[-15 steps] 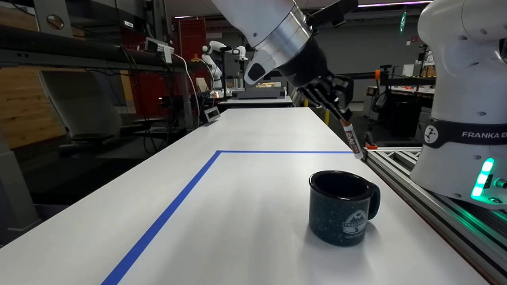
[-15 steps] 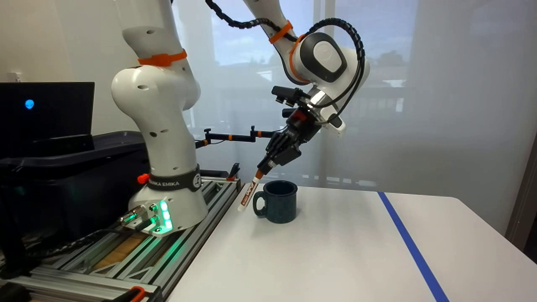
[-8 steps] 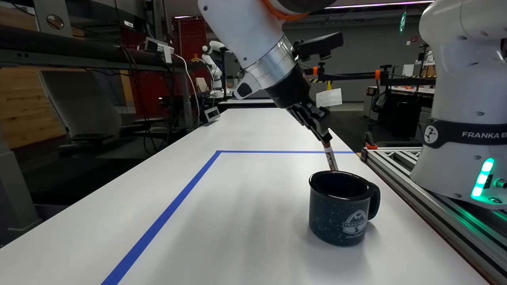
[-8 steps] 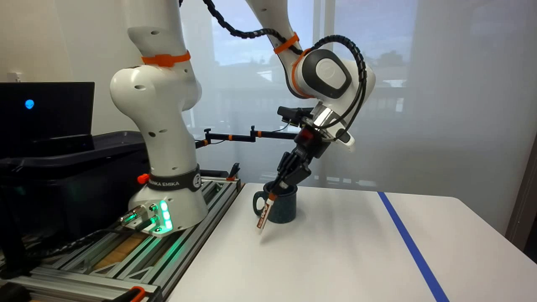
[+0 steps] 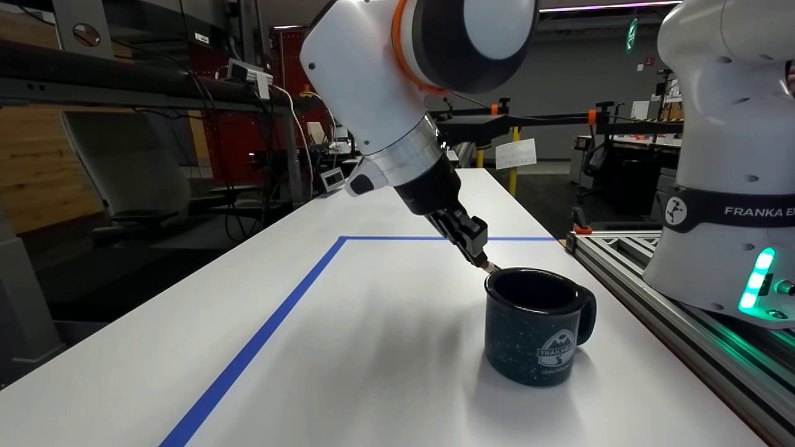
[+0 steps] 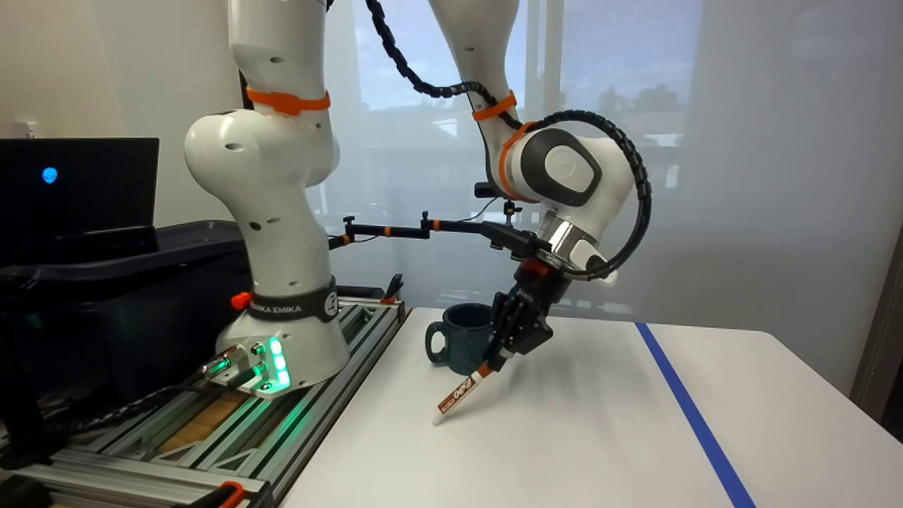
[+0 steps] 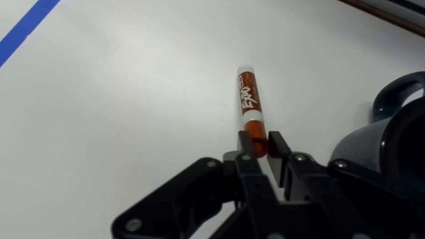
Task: Take the red marker out of the mug.
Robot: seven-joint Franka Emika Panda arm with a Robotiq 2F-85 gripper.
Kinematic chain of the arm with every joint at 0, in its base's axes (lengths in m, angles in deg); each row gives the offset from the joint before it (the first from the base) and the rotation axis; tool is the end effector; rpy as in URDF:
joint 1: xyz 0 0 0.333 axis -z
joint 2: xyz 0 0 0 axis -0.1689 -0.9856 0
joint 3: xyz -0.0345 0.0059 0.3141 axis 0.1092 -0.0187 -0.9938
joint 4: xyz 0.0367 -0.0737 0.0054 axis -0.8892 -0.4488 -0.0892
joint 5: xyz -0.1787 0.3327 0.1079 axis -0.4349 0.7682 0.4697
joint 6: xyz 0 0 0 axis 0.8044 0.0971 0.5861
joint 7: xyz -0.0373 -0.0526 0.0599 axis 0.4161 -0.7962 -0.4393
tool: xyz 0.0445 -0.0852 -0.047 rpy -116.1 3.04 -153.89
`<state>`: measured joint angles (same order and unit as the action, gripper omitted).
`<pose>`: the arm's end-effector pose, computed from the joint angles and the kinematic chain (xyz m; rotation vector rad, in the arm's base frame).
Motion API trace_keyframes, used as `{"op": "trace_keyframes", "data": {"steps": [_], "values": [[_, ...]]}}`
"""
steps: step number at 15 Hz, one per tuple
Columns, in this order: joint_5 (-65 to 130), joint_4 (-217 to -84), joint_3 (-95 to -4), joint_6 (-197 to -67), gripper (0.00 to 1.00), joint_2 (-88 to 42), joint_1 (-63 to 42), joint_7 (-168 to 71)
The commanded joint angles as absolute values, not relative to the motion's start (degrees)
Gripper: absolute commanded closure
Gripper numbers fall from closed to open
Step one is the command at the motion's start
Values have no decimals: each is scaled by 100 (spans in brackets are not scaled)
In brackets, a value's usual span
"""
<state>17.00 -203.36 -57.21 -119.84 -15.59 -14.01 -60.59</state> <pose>0.3899 0.0408 0.1841 2.7230 0.7438 -0.8021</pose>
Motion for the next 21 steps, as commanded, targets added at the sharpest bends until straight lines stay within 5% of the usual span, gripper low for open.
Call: {"op": "trace_keyframes", "data": {"steps": [1,12,13,14,21], "values": [[1224,-20013,-5698,-12196,96,-1952,-1468,-5885],[892,-19601,-5682,-12832,96,-2593,-1534,-6034],[896,-19615,-5691,-12833,58,-2548,-1540,-6065],[885,-19636,-5690,-12796,57,-2478,-1562,-6043],[1774,-20096,-6012,-12517,5,-1346,-1528,-6139]]}}
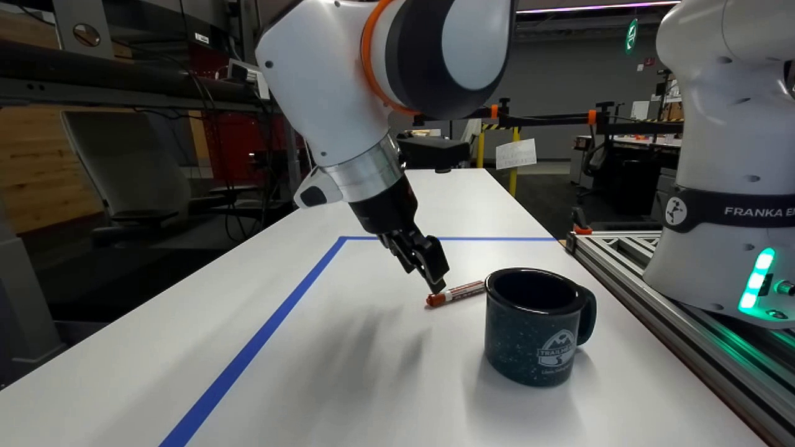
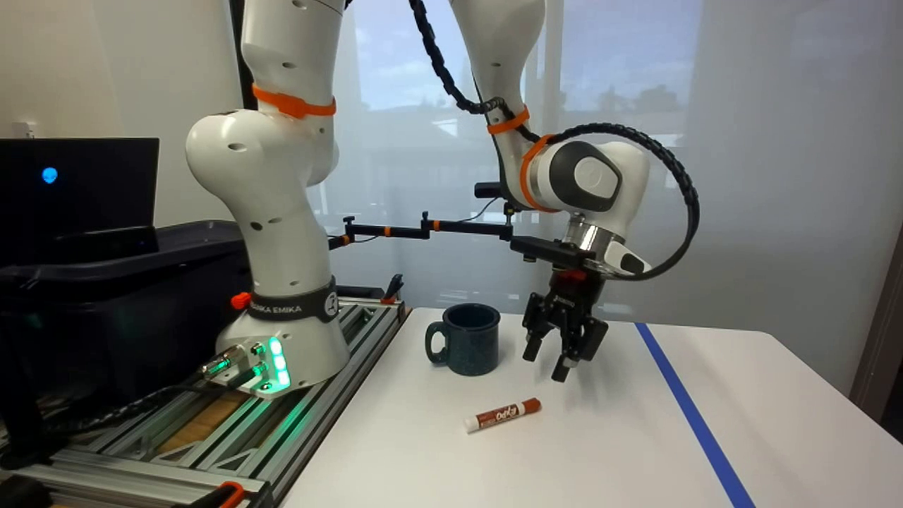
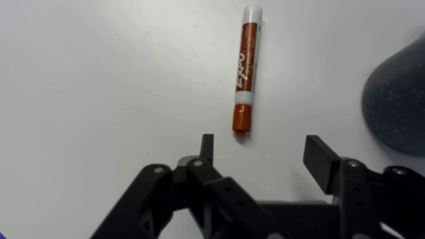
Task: Take the red marker out of the mug.
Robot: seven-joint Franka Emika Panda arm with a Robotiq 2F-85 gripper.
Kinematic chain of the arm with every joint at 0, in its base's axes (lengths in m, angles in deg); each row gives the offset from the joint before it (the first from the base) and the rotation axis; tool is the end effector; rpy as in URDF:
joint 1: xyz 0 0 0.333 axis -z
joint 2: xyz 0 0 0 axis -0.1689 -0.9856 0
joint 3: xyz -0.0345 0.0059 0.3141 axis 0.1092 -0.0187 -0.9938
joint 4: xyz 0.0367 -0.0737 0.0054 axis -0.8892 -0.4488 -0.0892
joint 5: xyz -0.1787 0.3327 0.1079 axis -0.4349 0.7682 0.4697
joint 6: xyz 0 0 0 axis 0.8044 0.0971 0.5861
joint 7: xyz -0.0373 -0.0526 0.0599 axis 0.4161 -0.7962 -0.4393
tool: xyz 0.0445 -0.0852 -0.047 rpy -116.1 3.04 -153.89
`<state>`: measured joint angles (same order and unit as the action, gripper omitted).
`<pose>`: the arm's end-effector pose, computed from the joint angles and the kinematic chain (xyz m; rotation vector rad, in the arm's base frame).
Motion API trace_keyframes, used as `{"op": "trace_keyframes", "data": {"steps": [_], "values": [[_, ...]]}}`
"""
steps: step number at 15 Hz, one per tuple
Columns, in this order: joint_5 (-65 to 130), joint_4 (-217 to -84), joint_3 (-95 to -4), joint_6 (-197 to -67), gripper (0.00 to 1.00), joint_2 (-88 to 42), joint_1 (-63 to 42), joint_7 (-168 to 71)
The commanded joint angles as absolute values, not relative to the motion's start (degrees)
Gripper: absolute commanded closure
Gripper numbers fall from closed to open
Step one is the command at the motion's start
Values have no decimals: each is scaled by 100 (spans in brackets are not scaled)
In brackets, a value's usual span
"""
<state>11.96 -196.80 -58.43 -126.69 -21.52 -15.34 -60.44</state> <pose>0.4375 0.0712 0.1753 2.6845 0.9096 -0.5941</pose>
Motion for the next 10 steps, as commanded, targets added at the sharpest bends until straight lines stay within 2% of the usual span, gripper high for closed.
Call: {"op": "trace_keyframes", "data": {"steps": [1,10], "values": [[2156,-20184,-6077,-12472,1,-1122,-1512,-6106],[3826,-20830,-6167,-12469,0,375,-1680,-4691]]}}
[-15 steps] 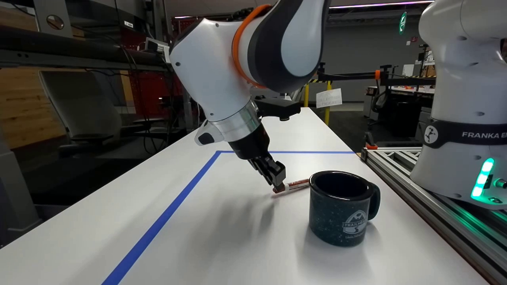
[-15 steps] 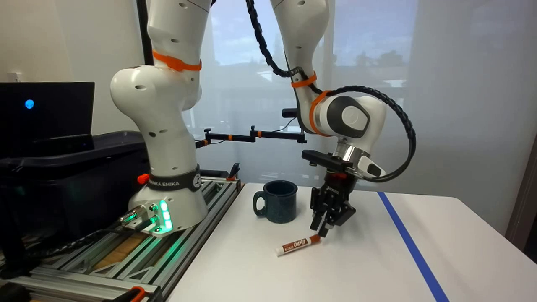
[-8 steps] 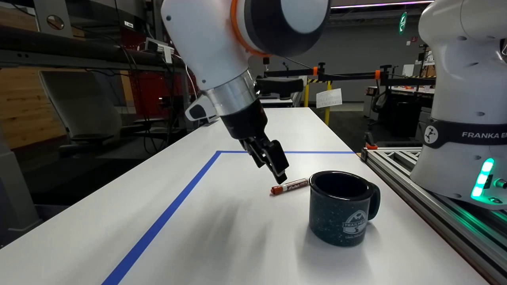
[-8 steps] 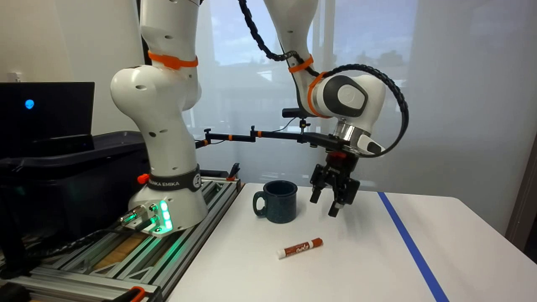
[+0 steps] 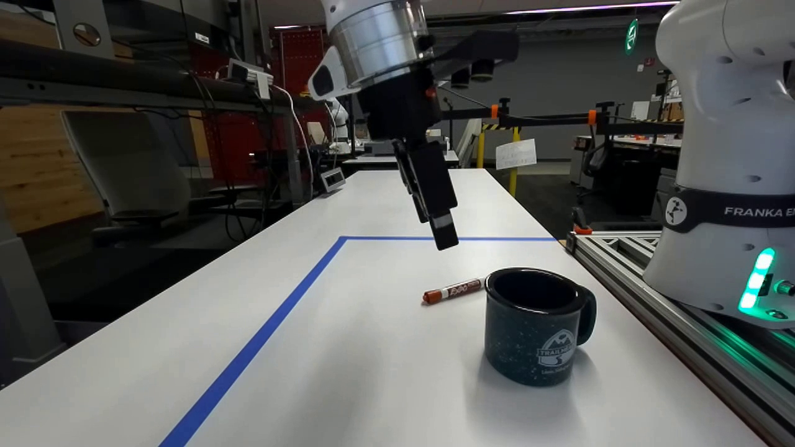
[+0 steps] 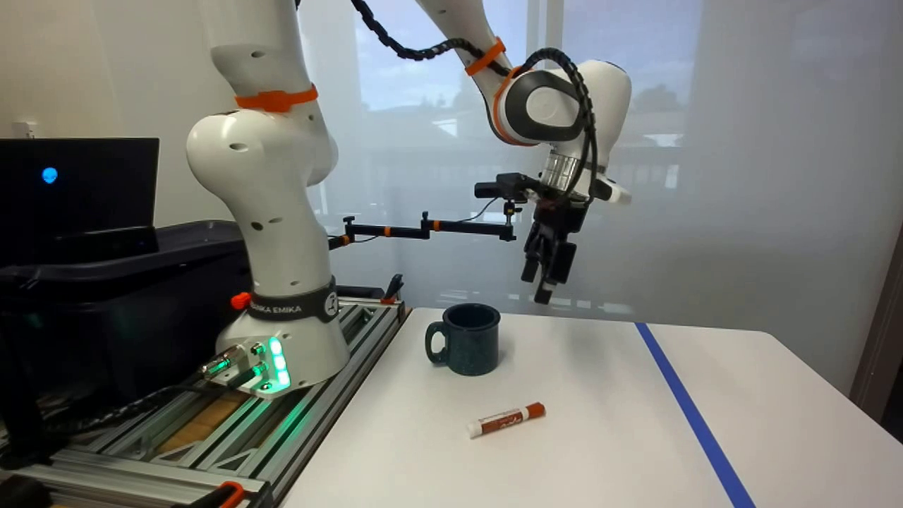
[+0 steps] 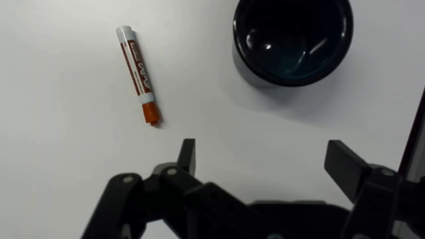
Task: Take the red marker out of the mug.
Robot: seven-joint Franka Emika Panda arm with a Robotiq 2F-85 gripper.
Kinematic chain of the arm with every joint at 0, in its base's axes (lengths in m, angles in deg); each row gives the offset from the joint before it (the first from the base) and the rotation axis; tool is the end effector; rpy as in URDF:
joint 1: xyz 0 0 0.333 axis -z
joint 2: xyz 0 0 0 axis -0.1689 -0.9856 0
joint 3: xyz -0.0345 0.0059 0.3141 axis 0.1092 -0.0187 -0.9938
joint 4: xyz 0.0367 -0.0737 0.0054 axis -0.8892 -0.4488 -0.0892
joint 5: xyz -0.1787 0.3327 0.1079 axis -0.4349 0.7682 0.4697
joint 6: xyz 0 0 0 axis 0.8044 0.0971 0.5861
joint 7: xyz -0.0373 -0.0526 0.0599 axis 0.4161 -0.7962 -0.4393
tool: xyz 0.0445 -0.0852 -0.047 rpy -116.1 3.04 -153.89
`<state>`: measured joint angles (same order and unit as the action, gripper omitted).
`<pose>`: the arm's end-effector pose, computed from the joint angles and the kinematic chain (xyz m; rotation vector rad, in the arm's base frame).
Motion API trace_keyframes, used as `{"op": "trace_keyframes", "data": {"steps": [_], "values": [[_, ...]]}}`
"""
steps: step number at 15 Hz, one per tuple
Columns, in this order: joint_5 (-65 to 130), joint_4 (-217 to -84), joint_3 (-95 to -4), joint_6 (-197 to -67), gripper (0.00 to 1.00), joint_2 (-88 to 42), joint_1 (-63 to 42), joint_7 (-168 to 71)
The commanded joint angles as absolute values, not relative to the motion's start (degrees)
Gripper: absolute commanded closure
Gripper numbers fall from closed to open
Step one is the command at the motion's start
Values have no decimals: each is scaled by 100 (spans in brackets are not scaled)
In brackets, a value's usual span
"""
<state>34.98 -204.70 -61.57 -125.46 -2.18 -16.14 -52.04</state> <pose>0.4048 0.1022 0.2743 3.0420 0.3786 -0.3805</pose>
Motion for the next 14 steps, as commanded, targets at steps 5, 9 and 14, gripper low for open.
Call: {"op": "trace_keyframes", "data": {"steps": [5,9,14], "values": [[3592,-20562,-6130,-12541,0,-82,-1652,-4985],[3592,-20556,-6127,-12541,0,-116,-1651,-4985],[3592,-20546,-6126,-12541,0,-121,-1651,-4985]]}}
